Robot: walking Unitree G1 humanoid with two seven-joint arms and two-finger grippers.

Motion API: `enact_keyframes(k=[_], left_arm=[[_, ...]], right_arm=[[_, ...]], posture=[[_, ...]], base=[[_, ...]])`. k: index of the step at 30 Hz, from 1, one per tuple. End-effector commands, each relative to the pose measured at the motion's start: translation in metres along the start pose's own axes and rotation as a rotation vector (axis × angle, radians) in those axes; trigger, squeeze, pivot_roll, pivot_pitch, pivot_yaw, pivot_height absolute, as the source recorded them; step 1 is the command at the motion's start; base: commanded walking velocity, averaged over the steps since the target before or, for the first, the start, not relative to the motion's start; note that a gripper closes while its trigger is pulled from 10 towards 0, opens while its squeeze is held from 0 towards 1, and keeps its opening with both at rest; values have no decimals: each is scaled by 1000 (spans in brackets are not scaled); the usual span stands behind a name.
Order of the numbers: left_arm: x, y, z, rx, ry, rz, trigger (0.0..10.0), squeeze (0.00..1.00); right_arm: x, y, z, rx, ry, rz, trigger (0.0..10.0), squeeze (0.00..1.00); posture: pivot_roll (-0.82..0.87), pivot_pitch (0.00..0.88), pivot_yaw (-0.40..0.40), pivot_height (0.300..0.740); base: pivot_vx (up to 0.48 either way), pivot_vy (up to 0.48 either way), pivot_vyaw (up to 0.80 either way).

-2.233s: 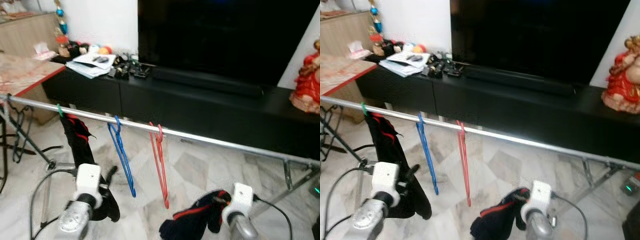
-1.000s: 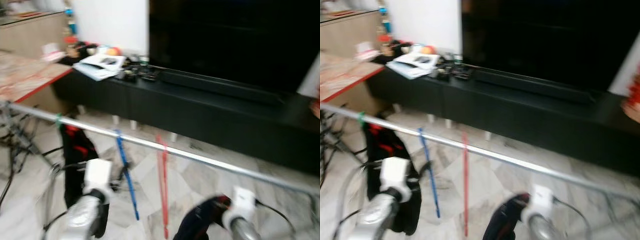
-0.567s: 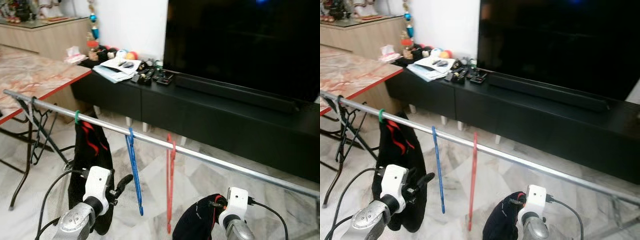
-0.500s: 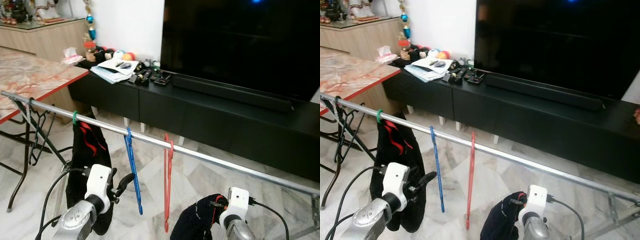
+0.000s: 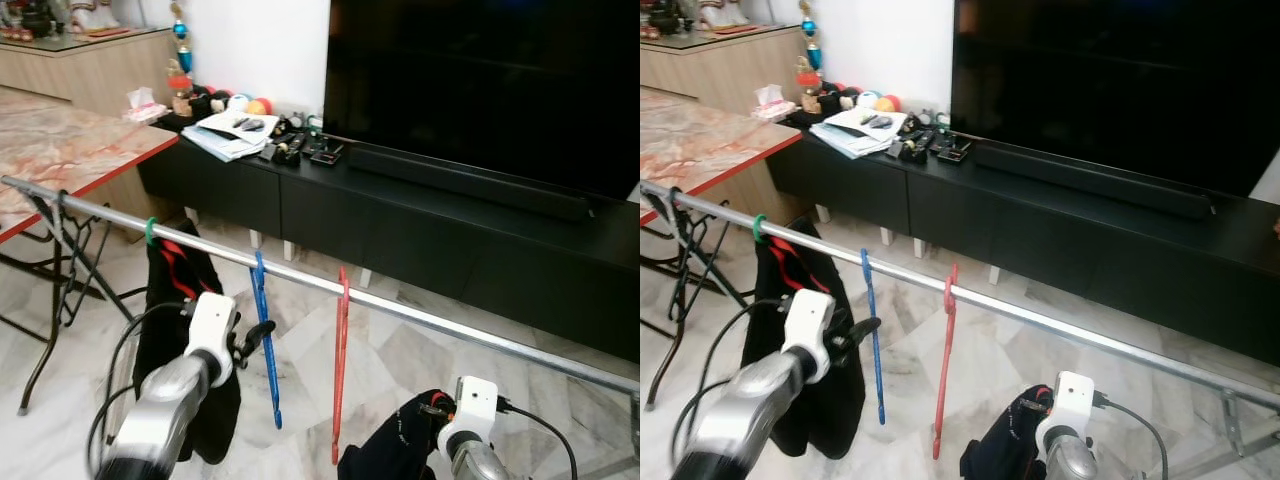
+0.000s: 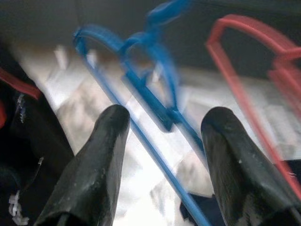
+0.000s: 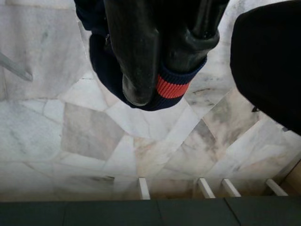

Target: Hang hanger

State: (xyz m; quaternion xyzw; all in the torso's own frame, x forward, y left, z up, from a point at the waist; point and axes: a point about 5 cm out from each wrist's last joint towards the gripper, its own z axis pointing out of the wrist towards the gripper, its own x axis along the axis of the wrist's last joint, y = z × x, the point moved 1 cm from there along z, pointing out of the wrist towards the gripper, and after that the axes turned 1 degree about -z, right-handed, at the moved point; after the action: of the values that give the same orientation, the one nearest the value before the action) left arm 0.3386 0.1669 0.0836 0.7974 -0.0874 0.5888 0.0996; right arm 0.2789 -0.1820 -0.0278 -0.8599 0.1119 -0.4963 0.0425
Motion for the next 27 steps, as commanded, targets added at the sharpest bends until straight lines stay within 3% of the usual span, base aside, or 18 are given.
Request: enact_keyframes(k=[1,14,27], left_arm=[[-3,-4,6,40,-39,-6,10000,0],[4,2,29,104,-84,-18,10000,0],[1,4,34,93,-86,-28,10000,0]], right_arm=[[5,1,1,-3,26,-1,10000,0],[5,0,0,-1,28,1,10000,0],[2,-1,0,1,22,3,10000,0]], posture=[[107,2,-17,740],[100,13,-18,740],[98,15,-14,740]], base=[[0,0,0],[0,0,0],[0,0,0]])
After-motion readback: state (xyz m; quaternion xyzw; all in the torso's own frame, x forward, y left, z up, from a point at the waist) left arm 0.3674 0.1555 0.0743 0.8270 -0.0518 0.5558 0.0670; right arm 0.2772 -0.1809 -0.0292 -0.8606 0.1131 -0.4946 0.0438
